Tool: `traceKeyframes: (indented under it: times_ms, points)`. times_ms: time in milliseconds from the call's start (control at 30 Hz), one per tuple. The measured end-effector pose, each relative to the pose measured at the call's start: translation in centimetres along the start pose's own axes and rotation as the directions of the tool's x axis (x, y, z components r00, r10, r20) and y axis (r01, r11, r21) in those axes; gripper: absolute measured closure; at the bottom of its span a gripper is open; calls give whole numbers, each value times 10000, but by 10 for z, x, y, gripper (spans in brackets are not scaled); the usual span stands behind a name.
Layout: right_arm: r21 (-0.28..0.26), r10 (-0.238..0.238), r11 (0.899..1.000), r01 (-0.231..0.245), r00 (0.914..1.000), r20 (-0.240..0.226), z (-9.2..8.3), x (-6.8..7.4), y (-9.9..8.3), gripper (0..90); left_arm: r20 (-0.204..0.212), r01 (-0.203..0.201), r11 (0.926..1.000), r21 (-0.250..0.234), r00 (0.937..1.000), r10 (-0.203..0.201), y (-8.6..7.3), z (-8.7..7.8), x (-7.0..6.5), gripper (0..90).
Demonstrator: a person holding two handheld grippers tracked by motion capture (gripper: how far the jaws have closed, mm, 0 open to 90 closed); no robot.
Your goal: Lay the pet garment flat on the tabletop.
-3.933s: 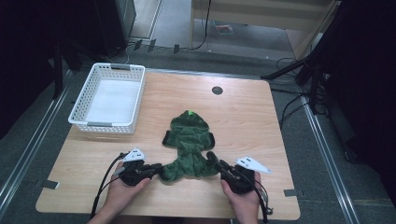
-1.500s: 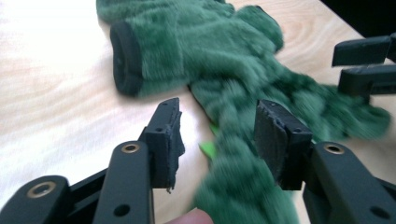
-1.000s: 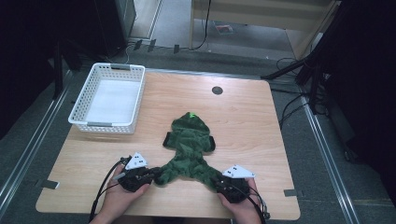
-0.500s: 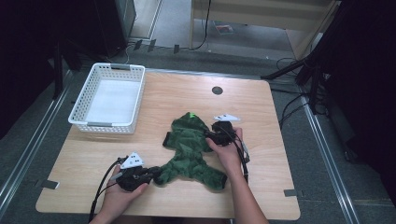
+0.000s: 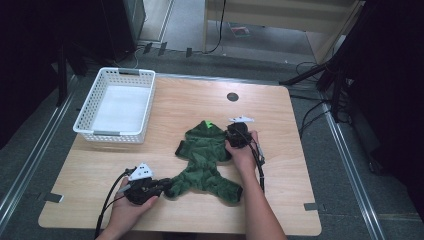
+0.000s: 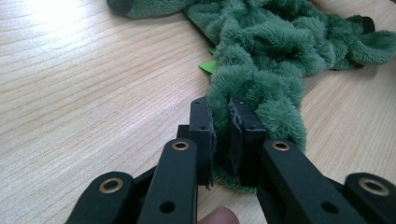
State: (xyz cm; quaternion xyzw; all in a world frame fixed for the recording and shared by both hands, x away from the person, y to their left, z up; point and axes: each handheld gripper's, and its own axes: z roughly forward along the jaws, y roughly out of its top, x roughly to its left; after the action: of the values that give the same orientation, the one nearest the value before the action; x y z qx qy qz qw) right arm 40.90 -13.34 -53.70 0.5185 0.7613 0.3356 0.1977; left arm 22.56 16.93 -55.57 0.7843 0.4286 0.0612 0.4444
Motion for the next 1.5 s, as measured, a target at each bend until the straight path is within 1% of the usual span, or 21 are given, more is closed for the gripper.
traceKeyframes:
  times_ms: [67, 100, 200, 333, 433, 533, 700, 767, 833, 900, 967, 1067, 1133, 1200, 1267, 1300, 1333, 1400, 1433, 1467, 1500]
  points:
    - [-61, 344, 9994, -347, 9985, -415, -3, -5, -1, 767, -9, 16, 10000, -8, 10000, -16, 0, 0, 0, 801]
    - [-123, 530, 9985, -538, 9967, -613, -6, -7, -2, 753, -9, 24, 10000, -19, 10000, -24, 0, 0, 0, 797]
    - [-377, 647, 9969, -690, 9923, -1061, -16, -11, -6, 702, 10, 54, 10000, -33, 10000, -54, 0, 0, 1, 780]
    - [-684, 503, 9960, -581, 9926, -1107, -29, -12, -9, 695, -20, 167, 9999, -30, 9999, -167, 0, 0, 1, 754]
    - [-909, 606, 9932, -724, 9901, -1263, -42, -12, -14, 686, -42, 237, 9993, -274, 9997, -239, -1, -2, 2, 684]
    - [-1023, 367, 9934, -512, 9896, -1391, -52, -8, -21, 667, 165, 296, 9983, -503, 9994, -288, -2, -5, 3, 647]
    - [-1160, 35, 9929, -246, 9840, -1782, -72, 2, -34, 622, 272, 408, 9969, -669, 9989, -391, -2, -8, 5, 644]
    - [-1191, -224, 9929, -4, 9815, -1901, -78, 6, -41, 596, 273, 403, 9960, -799, 9989, -382, -1, -10, 6, 626]
    - [-1152, -328, 9933, 101, 9799, -1966, -82, 7, -48, 571, 148, 384, 9959, -818, 9992, -374, -1, -14, 9, 604]
    - [-1179, -397, 9929, 168, 9800, -1949, -85, 7, -53, 548, 28, 501, 9947, -901, 9987, -500, -1, -17, 14, 568]
    - [-1214, -361, 9925, 121, 9797, -1974, -89, 5, -58, 526, -53, 601, 9913, -1174, 9981, -611, -1, -23, 19, 537]
    - [-1489, -298, 9888, 14, 9816, -1888, -95, -3, -65, 468, -380, 432, 9845, -1697, 9980, -504, -2, -34, 23, 458]
    - [-1553, -184, 9878, -89, 9847, -1731, -98, -9, -70, 395, -706, 219, 9800, -1977, 9968, -365, -3, -40, 24, 402]
    - [-1578, 80, 9869, -333, 9874, -1581, -103, -16, -75, 324, -1147, 107, 9753, -2208, 9927, -368, -5, -46, 26, 323]
    - [-1675, 166, 9851, -397, 9905, -1367, -108, -22, -81, 249, -1570, 213, 9736, -2274, 9859, -583, -6, -51, 27, 213]
    - [-1695, 197, 9847, -409, 9920, -1248, -110, -25, -83, 208, -1671, 320, 9744, -2224, 9834, -705, -6, -54, 29, 151]
    - [-1715, 219, 9843, -410, 9935, -1117, -112, -28, -86, 167, -1652, 394, 9751, -2182, 9833, -767, -7, -56, 32, 116]
    - [-1652, 444, 9844, -607, 9939, -1009, -118, -35, -91, 130, -1561, 474, 9749, -2175, 9843, -827, -8, -60, 36, 86]
    - [-1682, 543, 9831, -715, 9930, -1045, -121, -39, -93, 123, -1697, 431, 9743, -2211, 9821, -819, -10, -63, 38, 70]
    - [-1705, 666, 9818, -833, 9926, -1016, -124, -42, -96, 92, -1845, 416, 9711, -2351, 9790, -866, -12, -66, 41, 46]
    - [-1666, 779, 9817, -921, 9929, -900, -127, -47, -99, 58, -1934, 390, 9706, -2376, 9773, -866, -13, -69, 43, 30]
